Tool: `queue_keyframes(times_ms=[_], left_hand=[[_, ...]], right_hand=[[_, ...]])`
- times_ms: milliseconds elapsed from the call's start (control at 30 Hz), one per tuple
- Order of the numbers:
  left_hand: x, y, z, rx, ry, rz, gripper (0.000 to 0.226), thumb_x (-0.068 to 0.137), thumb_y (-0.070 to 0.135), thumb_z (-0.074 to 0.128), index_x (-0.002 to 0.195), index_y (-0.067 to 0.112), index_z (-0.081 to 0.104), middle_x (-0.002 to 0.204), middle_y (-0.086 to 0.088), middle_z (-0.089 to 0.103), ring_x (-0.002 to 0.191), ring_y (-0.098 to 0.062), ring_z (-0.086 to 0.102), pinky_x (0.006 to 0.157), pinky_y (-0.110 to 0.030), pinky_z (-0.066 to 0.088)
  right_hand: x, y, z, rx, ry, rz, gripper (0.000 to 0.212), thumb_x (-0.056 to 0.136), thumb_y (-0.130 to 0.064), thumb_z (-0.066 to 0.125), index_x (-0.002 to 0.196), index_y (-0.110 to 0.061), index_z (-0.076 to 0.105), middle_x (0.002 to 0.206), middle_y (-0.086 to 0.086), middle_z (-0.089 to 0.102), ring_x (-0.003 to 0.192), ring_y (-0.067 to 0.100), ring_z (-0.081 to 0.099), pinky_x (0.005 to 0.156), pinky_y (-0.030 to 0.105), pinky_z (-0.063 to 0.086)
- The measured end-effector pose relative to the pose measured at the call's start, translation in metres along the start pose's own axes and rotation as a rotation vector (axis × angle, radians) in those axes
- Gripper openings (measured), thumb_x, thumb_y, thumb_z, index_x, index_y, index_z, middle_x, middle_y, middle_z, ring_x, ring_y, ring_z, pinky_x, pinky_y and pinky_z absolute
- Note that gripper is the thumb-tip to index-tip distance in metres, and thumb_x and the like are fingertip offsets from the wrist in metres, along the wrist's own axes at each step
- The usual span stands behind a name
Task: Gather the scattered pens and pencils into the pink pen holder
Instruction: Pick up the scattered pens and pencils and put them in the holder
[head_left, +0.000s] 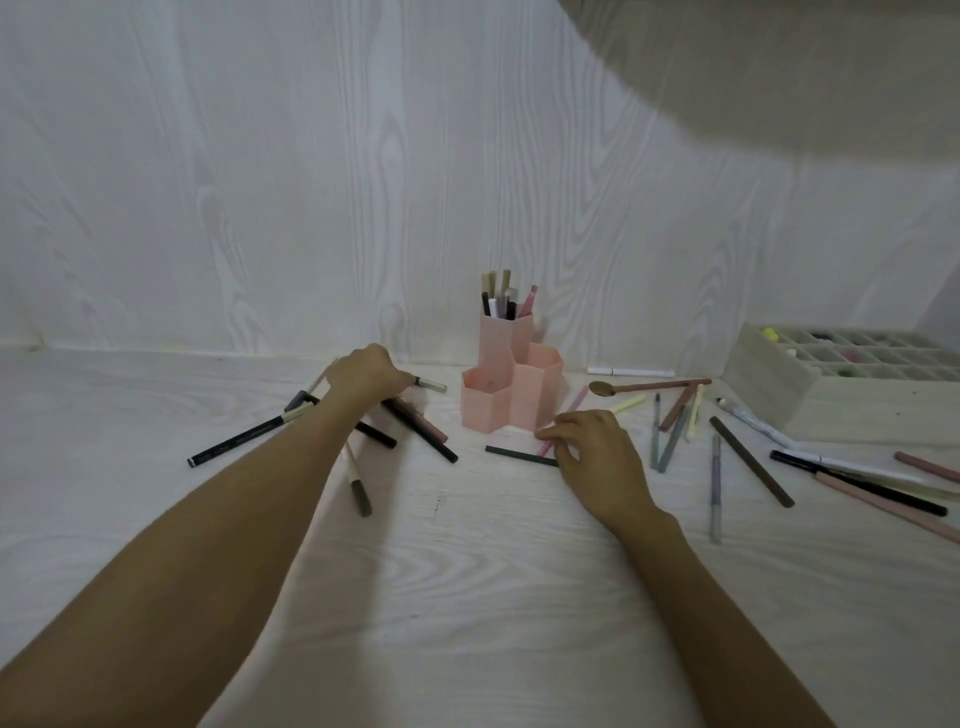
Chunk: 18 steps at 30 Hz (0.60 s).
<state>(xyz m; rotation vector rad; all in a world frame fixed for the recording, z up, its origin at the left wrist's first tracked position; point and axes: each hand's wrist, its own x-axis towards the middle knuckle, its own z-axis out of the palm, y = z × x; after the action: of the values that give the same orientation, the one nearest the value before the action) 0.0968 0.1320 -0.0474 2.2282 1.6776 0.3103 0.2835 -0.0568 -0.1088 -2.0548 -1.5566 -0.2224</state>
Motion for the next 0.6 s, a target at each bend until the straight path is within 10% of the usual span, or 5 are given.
queue_keyframes(times_ms=[600], left_hand=[[0.045,-0.009,0.007,0.258,-0.261,-0.276,0.017,0.090,0.026,0.050,0.091,0.009,0.052,0.087,-0.006,0.052,0.083,-0.021,0.048,0.078,-0.028,0.037]], right_hand=[[-0.004,0.004,-0.002,0.138,-0.055,0.014,0.018,0.083,-0.013,0.057,0.093,-0.025,0.066,0.106,-0.008,0.065,0.114,0.019,0.044,0.101,0.037,0.027]])
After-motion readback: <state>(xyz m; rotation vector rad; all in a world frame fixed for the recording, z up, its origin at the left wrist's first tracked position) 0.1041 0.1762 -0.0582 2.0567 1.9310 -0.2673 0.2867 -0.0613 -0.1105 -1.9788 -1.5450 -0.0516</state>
